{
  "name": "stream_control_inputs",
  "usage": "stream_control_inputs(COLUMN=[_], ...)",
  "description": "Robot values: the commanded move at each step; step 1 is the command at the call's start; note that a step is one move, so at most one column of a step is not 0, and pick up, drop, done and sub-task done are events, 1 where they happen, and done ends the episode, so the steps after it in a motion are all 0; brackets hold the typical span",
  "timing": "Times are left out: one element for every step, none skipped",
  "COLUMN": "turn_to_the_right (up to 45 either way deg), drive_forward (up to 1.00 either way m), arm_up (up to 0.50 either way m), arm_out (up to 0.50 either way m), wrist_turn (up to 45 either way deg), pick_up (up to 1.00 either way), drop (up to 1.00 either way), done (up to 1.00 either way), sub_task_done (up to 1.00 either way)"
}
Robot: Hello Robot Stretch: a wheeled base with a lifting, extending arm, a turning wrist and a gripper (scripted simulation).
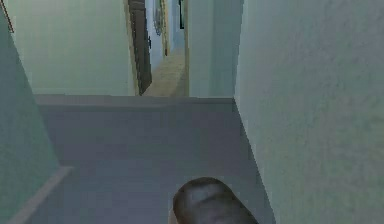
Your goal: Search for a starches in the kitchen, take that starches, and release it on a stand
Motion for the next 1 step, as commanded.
stream_control_inputs(turn_to_the_right=[15.0], drive_forward=[0.0], arm_up=[0.0], arm_out=[0.0], wrist_turn=[0.0], pick_up=[0.0], drop=[0.0], done=[0.0], sub_task_done=[0.0])
